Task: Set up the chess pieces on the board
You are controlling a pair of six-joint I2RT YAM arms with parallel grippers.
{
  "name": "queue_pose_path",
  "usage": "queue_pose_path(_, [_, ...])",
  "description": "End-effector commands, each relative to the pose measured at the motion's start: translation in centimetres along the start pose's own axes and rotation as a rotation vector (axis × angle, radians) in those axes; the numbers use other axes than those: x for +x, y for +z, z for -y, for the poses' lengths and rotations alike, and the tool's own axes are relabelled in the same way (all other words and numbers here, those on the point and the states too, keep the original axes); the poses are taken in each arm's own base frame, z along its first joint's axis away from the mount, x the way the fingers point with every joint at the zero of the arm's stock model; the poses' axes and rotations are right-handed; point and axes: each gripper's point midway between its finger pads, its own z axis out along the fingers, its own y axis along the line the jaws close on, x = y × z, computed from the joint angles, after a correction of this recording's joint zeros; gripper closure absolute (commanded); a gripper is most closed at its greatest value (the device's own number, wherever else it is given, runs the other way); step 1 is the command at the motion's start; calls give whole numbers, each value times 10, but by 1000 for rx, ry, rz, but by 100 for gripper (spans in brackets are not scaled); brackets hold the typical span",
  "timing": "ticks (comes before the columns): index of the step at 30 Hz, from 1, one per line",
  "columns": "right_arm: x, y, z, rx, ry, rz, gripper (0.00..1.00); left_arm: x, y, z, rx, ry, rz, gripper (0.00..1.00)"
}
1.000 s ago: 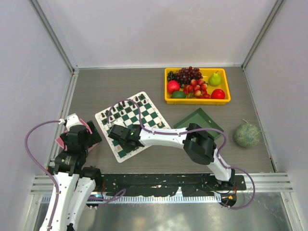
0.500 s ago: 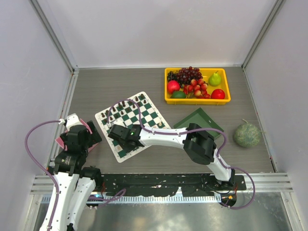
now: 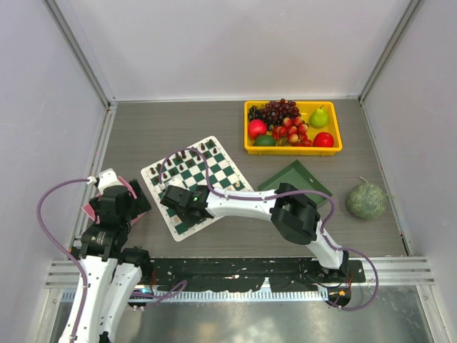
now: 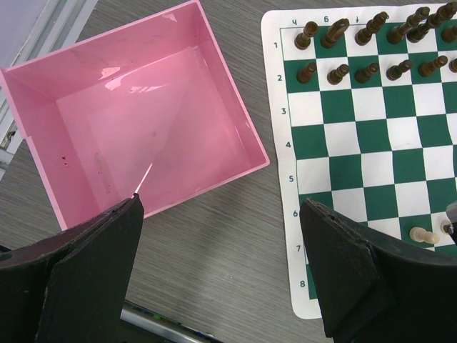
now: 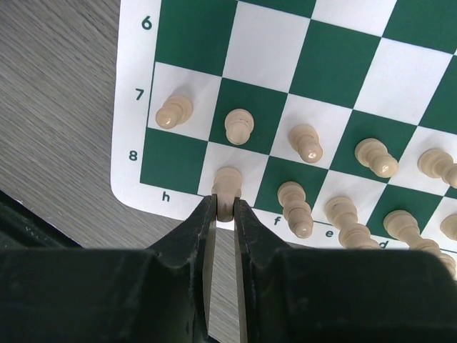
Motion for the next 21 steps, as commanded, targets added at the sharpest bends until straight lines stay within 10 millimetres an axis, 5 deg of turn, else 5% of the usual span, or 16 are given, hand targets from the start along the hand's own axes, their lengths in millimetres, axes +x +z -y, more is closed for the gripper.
queue_pose_path(1, [-10,-1,-4,-14,7,31,79,-10,1,1,-1,-17,38,1])
queue_pose_path(9, [-11,-3,-5,-19,7,32,75,-10,1,1,-1,-18,37,1])
queue_pose_path(21, [-47,-44,-1,-14,11,148,59,-10,1,1,-1,-18,37,1])
